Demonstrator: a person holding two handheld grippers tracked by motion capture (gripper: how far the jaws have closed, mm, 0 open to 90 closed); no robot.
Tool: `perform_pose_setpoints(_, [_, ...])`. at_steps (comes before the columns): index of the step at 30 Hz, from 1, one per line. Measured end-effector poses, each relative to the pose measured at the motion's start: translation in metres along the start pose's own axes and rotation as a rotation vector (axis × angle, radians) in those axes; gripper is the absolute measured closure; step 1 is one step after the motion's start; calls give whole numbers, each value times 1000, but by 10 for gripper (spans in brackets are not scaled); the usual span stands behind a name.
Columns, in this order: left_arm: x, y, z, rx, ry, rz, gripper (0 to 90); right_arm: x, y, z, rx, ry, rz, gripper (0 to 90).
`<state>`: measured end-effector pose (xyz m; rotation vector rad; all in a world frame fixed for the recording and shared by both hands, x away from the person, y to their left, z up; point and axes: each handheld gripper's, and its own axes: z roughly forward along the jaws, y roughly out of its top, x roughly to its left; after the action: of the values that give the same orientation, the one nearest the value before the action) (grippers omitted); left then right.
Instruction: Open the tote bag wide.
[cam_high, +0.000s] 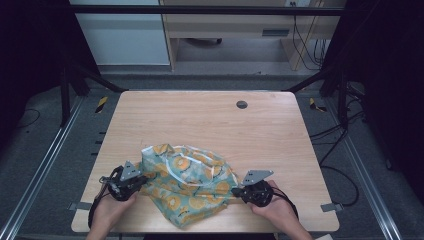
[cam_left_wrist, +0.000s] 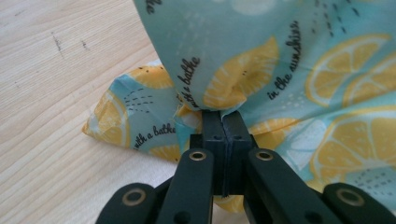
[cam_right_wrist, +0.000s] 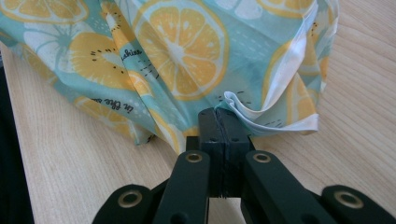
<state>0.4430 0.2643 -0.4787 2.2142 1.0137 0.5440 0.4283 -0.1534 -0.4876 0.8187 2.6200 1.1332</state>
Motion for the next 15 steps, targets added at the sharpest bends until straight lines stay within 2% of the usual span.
perform_pose_setpoints(15, [4,6,8,5,11,-5,900,-4,1,-1,-11,-35,14,888])
